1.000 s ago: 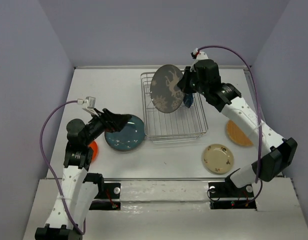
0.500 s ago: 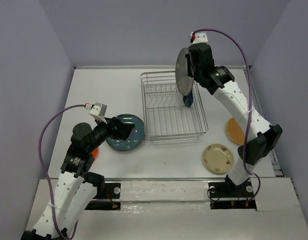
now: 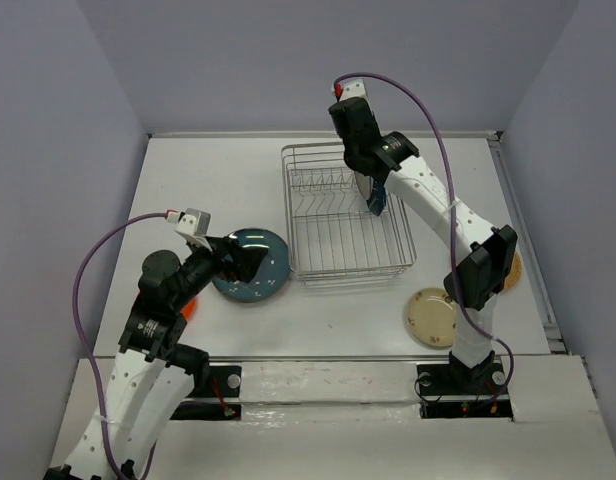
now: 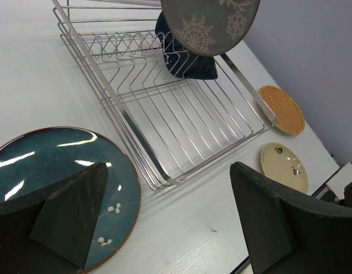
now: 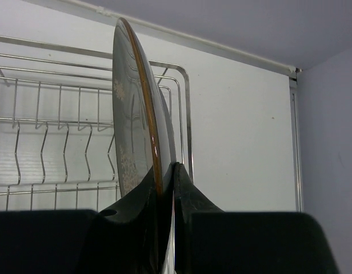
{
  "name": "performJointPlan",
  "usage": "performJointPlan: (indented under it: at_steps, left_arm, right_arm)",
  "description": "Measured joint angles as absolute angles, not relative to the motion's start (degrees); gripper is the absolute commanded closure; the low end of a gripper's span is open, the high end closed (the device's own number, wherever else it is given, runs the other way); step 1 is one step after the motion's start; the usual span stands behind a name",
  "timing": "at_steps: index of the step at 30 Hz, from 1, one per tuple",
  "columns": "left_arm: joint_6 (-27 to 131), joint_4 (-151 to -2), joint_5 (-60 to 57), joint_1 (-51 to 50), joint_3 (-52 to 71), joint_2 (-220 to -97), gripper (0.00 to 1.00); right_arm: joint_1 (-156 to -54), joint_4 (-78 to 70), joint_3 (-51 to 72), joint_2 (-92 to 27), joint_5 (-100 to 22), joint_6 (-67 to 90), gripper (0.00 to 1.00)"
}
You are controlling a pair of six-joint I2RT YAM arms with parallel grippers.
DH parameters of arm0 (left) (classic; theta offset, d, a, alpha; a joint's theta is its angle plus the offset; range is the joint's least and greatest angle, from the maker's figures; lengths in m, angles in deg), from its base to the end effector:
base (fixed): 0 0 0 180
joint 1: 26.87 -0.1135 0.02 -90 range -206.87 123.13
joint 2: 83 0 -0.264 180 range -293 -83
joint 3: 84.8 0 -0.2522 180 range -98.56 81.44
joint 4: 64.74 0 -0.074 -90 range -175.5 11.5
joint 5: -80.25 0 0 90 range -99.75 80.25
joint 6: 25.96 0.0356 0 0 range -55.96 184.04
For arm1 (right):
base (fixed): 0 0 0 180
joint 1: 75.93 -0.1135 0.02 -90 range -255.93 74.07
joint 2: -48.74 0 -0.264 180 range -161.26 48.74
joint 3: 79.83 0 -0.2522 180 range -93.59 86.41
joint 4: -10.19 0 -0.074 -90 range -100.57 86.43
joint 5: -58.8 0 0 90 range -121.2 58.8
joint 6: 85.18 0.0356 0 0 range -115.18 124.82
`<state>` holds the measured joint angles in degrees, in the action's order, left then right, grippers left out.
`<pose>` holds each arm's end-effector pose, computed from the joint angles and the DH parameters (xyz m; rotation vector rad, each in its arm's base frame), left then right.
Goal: Load the plates into the dish rack
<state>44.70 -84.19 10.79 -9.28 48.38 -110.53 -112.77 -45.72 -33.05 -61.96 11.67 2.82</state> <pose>0.1214 -0.0516 0.3185 0.2651 1.6070 -0.7817 0.3585 0.2384 0.4020 -0.2618 1.9934 -0.4197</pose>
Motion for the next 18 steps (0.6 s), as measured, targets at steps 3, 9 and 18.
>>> performJointPlan:
  at_steps: [3, 9, 18]
  left_arm:
    - [44.7, -84.4, 10.8, -8.9, 48.4, -110.5, 0.01]
    - [44.7, -84.4, 10.7, -8.9, 48.4, -110.5, 0.01]
    - [44.7, -84.4, 10.7, -8.9, 48.4, -110.5, 0.01]
  right_arm:
    - [-112.7, -46.1, -33.0, -62.3, 13.1, 2.2, 0.93]
    - [-112.6, -46.6, -33.1, -62.4, 15.1, 1.7, 0.93]
    - [-112.5, -46.6, -31.9, -62.8, 13.6, 6.3, 0.93]
